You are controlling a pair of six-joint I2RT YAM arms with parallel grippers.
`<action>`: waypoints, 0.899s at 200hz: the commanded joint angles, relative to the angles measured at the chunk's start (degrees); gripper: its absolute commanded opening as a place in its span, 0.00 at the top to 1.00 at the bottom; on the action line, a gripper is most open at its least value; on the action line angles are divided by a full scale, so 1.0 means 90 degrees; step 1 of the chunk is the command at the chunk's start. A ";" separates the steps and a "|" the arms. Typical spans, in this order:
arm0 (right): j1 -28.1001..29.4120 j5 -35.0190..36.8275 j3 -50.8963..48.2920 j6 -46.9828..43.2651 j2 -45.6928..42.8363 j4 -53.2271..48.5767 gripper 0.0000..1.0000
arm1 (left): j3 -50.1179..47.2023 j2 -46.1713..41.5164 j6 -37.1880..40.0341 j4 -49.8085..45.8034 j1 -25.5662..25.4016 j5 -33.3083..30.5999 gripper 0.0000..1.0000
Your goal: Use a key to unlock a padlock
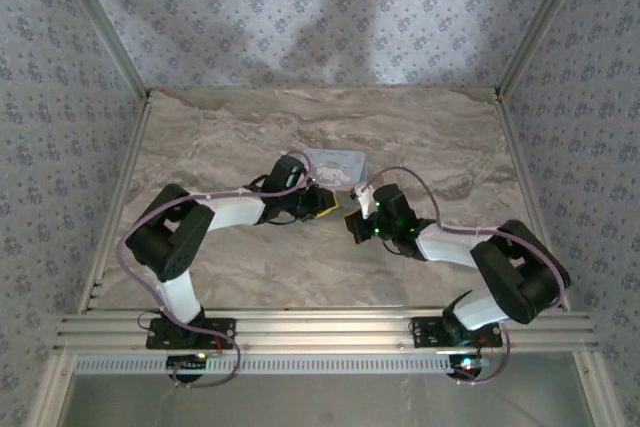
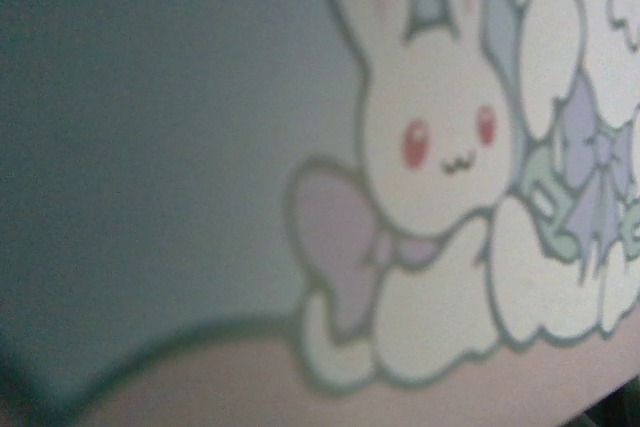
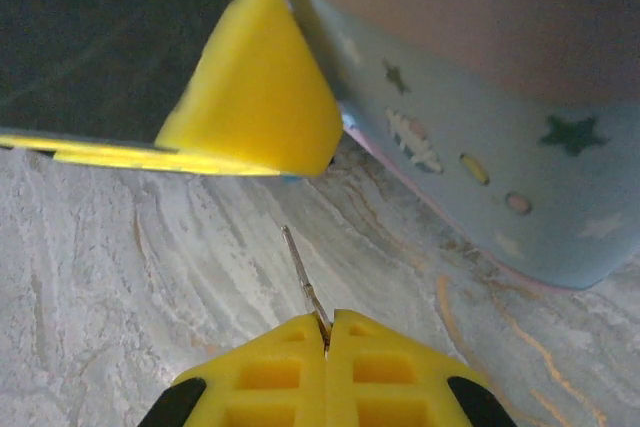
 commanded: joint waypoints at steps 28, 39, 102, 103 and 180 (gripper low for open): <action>-0.0037 -0.0289 0.0302 0.0007 0.0289 0.0212 1.00 | 0.0193 -0.0142 -0.0069 0.0045 -0.0057 0.0161 0.83; -0.0036 -0.0286 0.0306 0.0026 0.0313 0.0224 1.00 | 0.0195 -0.0142 -0.0075 0.0045 -0.0060 0.0163 0.84; -0.0078 -0.0118 0.0248 0.0076 0.0346 0.0182 1.00 | 0.0176 -0.0147 -0.0085 0.0047 -0.0053 0.0135 0.83; -0.0077 -0.0112 0.0240 0.0075 0.0345 0.0182 1.00 | 0.0176 -0.0149 -0.0085 0.0051 -0.0053 0.0134 0.83; -0.0087 -0.0032 0.0111 0.0100 0.0365 0.0214 1.00 | 0.0151 -0.0139 -0.0092 0.0053 -0.0068 0.0103 0.83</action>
